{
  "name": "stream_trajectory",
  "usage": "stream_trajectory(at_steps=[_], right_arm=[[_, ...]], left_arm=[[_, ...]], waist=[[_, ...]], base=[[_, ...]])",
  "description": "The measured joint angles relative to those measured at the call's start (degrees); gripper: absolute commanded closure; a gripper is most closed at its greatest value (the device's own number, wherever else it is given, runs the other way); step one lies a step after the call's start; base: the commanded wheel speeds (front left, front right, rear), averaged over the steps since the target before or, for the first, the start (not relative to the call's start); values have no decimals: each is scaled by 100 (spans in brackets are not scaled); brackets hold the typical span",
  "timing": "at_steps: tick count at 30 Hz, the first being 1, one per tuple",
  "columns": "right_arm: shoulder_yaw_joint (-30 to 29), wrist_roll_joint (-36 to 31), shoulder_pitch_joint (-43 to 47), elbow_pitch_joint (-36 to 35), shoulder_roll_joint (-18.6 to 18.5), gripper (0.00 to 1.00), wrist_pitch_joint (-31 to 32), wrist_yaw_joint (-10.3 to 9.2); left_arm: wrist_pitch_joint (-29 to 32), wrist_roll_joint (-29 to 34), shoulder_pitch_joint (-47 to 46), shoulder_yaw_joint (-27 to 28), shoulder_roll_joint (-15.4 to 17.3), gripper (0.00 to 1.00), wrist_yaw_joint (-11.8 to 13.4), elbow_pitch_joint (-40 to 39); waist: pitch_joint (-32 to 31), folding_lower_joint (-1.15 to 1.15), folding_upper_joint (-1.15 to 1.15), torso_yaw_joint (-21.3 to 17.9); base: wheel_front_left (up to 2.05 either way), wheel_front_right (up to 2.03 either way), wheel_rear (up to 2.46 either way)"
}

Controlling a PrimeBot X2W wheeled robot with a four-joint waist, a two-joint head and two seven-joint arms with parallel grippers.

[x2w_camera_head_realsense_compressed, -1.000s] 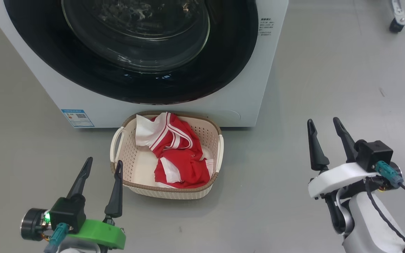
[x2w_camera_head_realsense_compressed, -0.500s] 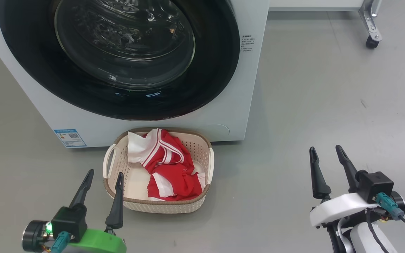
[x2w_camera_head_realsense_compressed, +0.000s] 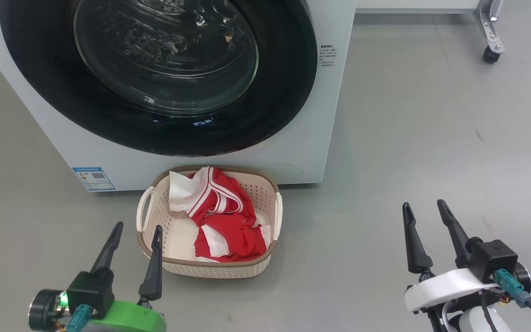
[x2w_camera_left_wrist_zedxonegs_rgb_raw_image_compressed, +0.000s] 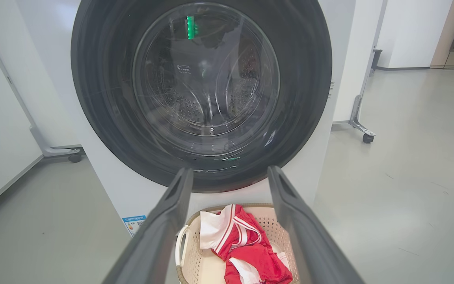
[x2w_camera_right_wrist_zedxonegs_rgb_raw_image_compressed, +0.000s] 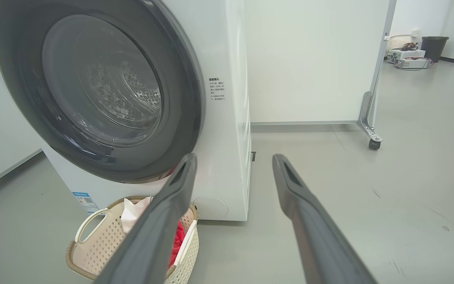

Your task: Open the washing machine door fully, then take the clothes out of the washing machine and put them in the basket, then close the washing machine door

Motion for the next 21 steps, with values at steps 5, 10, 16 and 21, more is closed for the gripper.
stream_trajectory(at_steps=[5, 10, 16, 21], right_arm=[[7, -3, 55, -155, -9, 0, 0, -8], [9, -38, 143, -261, -36, 0, 1, -29], [18, -40, 186, -371, -56, 0, 10, -51], [27, -46, 264, -457, -78, 0, 59, -55]], left_arm=[[9, 0, 2, 2, 0, 0, 5, -37], [49, 0, 2, 2, 1, 0, 7, -65], [101, 0, 3, -5, 2, 0, 7, -86], [105, 0, 3, -10, 2, 0, 8, -115]], waist=[[37, 0, 0, 8], [63, 0, 0, 10], [77, 0, 0, 15], [89, 0, 0, 26]], base=[[0, 0, 0], [0, 0, 0], [0, 0, 0], [0, 0, 0]])
